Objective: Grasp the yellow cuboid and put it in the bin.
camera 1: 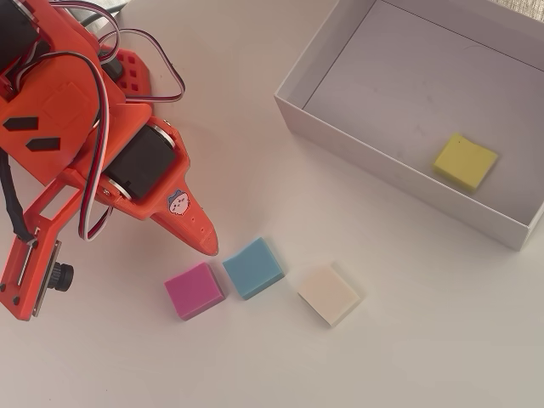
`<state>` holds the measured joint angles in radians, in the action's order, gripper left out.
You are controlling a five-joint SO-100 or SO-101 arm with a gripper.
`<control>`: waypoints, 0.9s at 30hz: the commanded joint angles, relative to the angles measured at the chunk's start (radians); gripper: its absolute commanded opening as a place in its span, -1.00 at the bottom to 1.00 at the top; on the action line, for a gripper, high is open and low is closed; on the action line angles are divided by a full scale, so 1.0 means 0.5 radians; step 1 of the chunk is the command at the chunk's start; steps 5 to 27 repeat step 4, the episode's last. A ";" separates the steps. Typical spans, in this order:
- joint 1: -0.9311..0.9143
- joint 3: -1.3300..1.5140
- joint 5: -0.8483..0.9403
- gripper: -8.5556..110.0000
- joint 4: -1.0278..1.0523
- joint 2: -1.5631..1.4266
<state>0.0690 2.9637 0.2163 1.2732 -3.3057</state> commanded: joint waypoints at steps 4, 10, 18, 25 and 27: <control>0.000 -0.009 -0.006 -1.00 0.003 -0.006; 0.000 -0.009 -0.006 -1.00 0.003 -0.006; 0.000 -0.009 -0.006 -1.00 0.003 -0.006; 0.000 -0.009 -0.006 -1.00 0.003 -0.006; 0.000 -0.009 -0.006 -1.00 0.003 -0.006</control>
